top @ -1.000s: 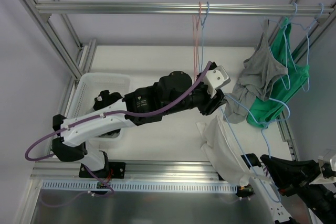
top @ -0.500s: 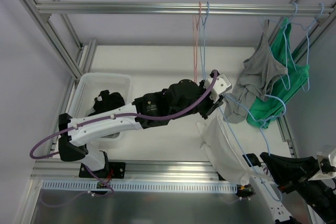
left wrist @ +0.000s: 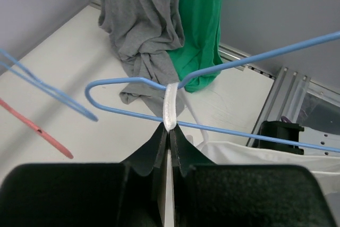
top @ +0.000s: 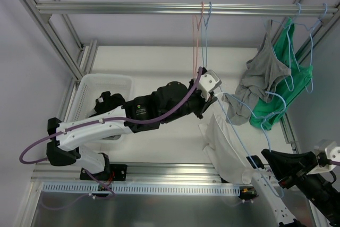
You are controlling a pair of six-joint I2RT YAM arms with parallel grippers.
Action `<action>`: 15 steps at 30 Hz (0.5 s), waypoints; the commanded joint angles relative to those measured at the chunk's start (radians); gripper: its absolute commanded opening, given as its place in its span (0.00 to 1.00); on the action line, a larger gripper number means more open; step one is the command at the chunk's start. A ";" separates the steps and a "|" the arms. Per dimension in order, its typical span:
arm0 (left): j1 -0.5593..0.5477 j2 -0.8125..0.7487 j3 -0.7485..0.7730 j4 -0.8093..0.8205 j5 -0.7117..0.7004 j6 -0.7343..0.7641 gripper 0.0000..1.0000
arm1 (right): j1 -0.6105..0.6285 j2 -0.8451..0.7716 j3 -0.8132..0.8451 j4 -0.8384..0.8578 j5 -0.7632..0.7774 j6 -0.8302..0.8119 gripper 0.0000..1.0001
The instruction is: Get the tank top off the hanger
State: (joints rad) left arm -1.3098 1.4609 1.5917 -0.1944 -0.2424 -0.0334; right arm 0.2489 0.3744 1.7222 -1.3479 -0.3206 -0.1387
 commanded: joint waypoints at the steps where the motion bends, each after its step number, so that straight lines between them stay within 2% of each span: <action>1: 0.001 -0.083 -0.024 0.050 -0.159 -0.055 0.00 | 0.013 0.023 -0.022 0.081 -0.040 -0.053 0.00; 2: 0.009 -0.108 -0.045 0.046 -0.205 -0.071 0.00 | 0.016 0.018 -0.035 0.085 -0.052 -0.068 0.00; 7: 0.072 -0.188 -0.122 0.044 -0.202 -0.172 0.00 | 0.032 0.012 -0.064 0.099 -0.113 -0.093 0.00; 12: 0.155 -0.284 -0.183 0.018 -0.288 -0.295 0.00 | 0.056 0.009 -0.073 0.102 -0.288 -0.136 0.00; 15: 0.193 -0.327 -0.202 0.009 -0.256 -0.322 0.00 | 0.082 0.004 -0.072 0.107 -0.378 -0.154 0.00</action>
State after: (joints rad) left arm -1.1477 1.1858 1.4025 -0.2035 -0.4747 -0.2726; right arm 0.3038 0.3744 1.6463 -1.3113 -0.5434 -0.2493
